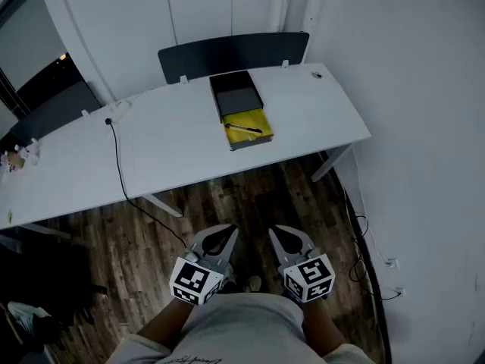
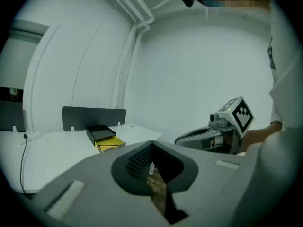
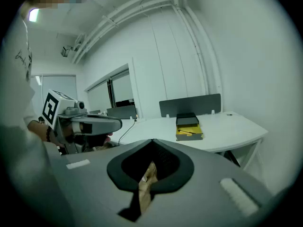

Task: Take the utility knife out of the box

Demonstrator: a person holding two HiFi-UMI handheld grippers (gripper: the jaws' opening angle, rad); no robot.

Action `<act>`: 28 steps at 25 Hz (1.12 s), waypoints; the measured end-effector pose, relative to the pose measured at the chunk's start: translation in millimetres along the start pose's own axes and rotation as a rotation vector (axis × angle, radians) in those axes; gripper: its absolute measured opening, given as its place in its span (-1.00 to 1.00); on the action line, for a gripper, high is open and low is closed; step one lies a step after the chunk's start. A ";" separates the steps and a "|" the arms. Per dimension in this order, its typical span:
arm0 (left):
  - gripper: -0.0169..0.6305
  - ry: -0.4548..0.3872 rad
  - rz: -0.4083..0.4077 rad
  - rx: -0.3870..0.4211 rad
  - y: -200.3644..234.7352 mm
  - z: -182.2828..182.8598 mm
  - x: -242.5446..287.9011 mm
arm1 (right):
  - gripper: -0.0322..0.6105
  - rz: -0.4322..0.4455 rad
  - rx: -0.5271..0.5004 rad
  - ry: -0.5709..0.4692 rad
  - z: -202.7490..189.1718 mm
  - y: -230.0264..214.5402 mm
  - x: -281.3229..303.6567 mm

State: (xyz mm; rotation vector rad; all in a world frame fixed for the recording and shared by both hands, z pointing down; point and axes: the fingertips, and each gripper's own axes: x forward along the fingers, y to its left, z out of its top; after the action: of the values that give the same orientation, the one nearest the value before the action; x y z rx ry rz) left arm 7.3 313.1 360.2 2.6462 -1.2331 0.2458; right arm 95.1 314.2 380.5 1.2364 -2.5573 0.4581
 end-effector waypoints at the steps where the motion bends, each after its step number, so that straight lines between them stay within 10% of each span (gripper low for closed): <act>1: -0.95 -0.001 0.003 0.001 -0.7 0.2 -1.1 | -0.86 0.004 -0.002 0.001 -0.6 1.5 -1.3; 28: -0.95 -0.027 0.022 0.006 36.0 10.8 1.0 | -0.86 -0.005 -0.010 -0.029 19.2 3.7 27.7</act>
State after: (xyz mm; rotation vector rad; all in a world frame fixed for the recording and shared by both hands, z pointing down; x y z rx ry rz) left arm -19.2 287.0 354.3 2.6508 -1.2723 0.2186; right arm 73.6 289.2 372.5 1.2545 -2.5769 0.4284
